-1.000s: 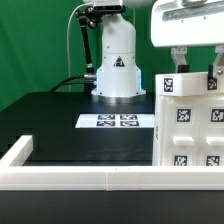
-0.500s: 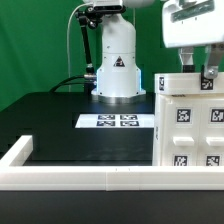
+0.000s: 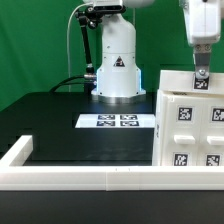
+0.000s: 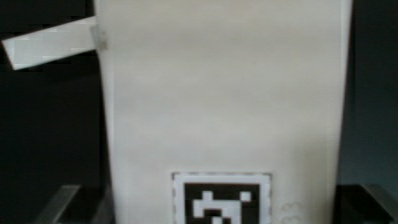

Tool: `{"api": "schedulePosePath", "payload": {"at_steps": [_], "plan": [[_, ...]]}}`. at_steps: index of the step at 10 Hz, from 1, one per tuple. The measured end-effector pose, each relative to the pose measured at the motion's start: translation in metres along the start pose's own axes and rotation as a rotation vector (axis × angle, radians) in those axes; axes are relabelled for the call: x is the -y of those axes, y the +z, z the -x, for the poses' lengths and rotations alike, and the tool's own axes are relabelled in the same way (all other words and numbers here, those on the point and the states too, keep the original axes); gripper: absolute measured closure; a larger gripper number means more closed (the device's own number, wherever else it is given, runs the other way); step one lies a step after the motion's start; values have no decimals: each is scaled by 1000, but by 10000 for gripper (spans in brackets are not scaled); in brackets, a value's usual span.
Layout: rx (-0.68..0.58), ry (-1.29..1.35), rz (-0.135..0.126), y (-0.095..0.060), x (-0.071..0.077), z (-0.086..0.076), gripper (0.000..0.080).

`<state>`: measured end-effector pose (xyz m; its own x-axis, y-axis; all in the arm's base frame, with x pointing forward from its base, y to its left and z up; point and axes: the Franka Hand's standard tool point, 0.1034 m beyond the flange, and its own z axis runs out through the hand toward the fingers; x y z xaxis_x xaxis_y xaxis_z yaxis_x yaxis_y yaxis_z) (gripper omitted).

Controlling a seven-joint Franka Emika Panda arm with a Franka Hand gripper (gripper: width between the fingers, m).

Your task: Assemble cabinet

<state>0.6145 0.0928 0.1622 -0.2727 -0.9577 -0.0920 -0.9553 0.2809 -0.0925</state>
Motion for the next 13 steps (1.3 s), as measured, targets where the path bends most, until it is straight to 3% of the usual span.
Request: {"api": "schedulePosePath", "payload": {"at_steps": [3,4,5,6,9,12,13], "plan": [[33,59,6,0,-1,5,240],[50,66,13,1,-3,9,142],[53,35,13,1,-3,10,142],[53,29,13,1,-3,9,32],[57,-3,9,-2,-3,12,1],[86,-25,-18,-15,2,17,3],[84,-28,-15,-13,1,17,3]]}}
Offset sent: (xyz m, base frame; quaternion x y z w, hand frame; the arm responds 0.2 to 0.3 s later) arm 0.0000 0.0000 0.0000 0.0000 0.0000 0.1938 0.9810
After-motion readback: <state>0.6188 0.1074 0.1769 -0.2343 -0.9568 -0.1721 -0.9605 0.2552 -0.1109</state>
